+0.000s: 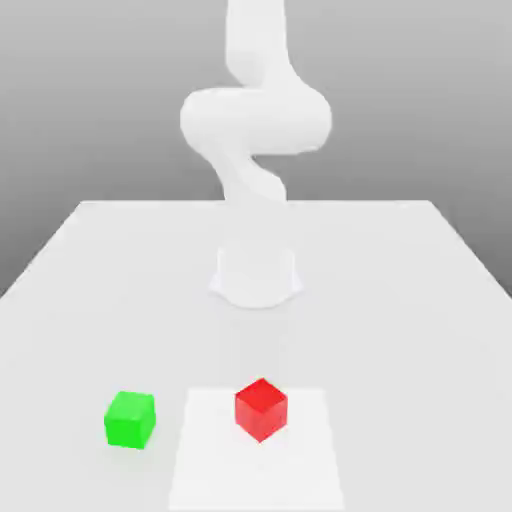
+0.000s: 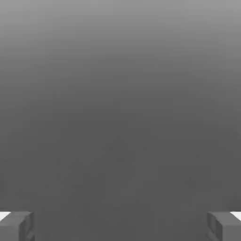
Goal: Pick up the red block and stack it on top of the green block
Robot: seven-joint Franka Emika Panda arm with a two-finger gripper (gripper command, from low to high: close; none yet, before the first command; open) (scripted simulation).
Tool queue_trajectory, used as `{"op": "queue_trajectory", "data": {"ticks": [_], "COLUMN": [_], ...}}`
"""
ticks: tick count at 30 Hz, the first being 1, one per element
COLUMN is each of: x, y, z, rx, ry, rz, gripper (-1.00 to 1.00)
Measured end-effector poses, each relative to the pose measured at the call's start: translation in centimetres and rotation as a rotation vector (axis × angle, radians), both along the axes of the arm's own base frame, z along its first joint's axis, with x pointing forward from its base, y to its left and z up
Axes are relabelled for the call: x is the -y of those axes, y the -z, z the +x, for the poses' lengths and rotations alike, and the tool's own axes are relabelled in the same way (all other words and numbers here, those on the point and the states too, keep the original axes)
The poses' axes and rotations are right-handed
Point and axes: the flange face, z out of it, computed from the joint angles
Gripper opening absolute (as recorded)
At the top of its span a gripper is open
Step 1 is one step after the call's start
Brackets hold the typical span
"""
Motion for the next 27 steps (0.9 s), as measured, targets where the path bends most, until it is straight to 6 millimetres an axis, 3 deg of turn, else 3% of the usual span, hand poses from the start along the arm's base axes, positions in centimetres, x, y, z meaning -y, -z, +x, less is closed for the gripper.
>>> {"op": "queue_trajectory", "data": {"ticks": [6,12,16,21,25,27], "x": [-0.9,0.0,0.8,1.2,0.7,0.5], "y": [11.9,24.0,31.5,39.4,44.4,45.5], "z": [5.2,6.8,6.1,3.5,0.6,0.0], "rx": [-0.170,-0.333,-0.437,-0.557,-0.644,-0.662], "ry": [0.173,0.342,0.454,0.589,0.690,0.717], "rz": [0.018,0.073,0.128,0.216,0.300,0.324], "gripper": [0.00,0.00,0.00,0.00,0.00,0.00]}}
